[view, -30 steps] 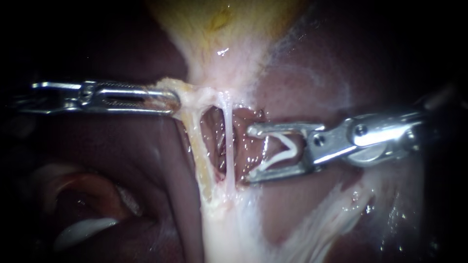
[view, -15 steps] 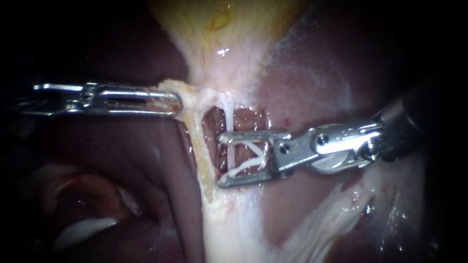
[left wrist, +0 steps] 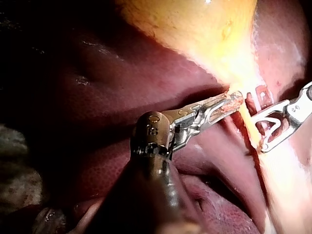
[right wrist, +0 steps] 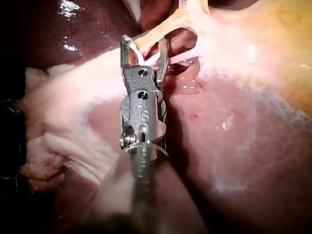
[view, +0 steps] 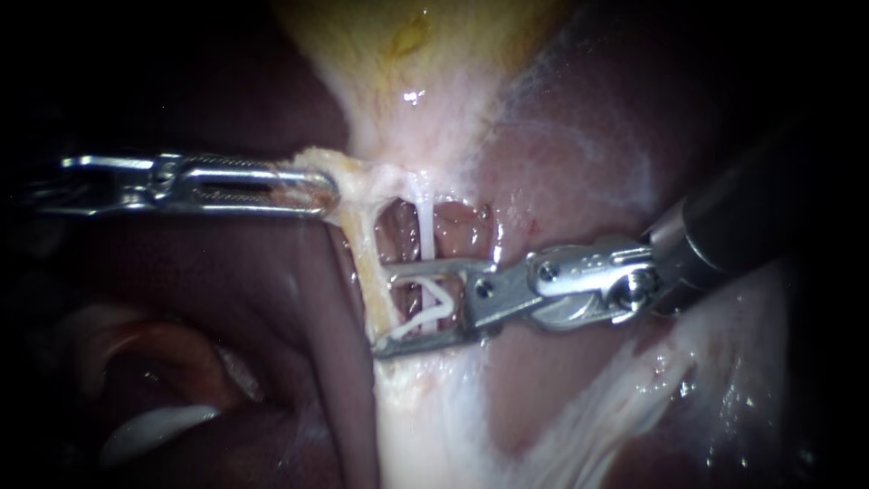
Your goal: Clipping first clip left tube
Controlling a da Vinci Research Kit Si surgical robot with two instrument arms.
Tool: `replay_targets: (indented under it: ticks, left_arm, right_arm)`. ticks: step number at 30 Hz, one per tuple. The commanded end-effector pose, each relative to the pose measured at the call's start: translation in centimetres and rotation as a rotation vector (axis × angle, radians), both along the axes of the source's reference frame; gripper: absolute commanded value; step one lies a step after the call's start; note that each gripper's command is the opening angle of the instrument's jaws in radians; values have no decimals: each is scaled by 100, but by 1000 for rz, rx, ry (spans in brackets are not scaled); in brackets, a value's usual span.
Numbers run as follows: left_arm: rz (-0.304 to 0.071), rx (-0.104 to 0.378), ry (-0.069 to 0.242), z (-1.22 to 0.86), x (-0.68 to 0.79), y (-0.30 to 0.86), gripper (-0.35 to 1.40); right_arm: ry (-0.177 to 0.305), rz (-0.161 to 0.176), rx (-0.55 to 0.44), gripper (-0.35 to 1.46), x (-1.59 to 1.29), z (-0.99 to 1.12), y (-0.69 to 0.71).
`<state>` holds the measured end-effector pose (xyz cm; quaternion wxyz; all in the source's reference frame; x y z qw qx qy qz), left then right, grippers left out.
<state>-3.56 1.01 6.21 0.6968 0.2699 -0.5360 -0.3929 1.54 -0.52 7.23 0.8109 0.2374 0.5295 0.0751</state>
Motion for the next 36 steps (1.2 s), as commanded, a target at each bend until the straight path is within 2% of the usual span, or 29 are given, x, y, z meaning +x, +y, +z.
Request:
replay_targets:
  ticks: [1,16,36]
  left_arm:
    - [0,0,0,0,0,0,-35]
    - [0,0,0,0,-1,0,-35]
    - [0,0,0,0,-1,0,-35]
  right_arm:
    - [0,-1,5,45,2,1,-1]
    - [17,-43,52,45,26,14,-17]
    - [9,-40,112,41,43,24,-25]
